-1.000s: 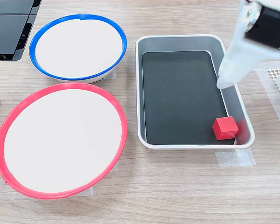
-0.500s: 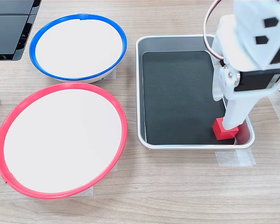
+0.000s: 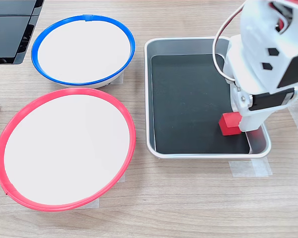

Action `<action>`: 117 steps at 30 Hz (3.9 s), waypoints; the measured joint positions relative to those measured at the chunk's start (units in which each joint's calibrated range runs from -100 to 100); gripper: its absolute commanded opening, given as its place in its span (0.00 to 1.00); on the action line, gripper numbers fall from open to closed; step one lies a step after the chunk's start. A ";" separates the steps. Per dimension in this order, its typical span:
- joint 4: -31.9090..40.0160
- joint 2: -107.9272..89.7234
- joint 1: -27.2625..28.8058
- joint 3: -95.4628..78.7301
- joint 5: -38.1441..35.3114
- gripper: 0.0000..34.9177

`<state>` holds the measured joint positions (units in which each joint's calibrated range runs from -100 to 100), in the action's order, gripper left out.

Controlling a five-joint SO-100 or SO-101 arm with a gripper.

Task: Move a red block from tray to red dish

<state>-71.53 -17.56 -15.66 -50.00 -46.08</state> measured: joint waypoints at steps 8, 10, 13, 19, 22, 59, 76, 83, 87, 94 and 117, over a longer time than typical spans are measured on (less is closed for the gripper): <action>0.49 0.51 5.58 1.81 -3.03 0.45; 1.22 0.51 5.49 1.81 -3.61 0.45; 3.51 0.51 7.52 1.63 -4.64 0.43; 8.24 0.51 9.73 -1.36 -6.50 0.40; 8.48 0.51 9.91 -2.36 -6.89 0.38; 60.20 31.46 4.96 24.68 19.58 0.66; 55.95 -44.50 20.53 -31.67 49.77 0.00; 41.19 -70.67 22.30 -49.46 48.69 0.00; 28.63 -80.05 20.27 -50.00 48.60 0.00; 24.31 -81.84 17.61 -50.00 49.28 0.02; 24.23 -81.24 17.70 -50.00 49.28 0.01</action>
<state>-47.31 -98.81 2.04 -100.00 3.20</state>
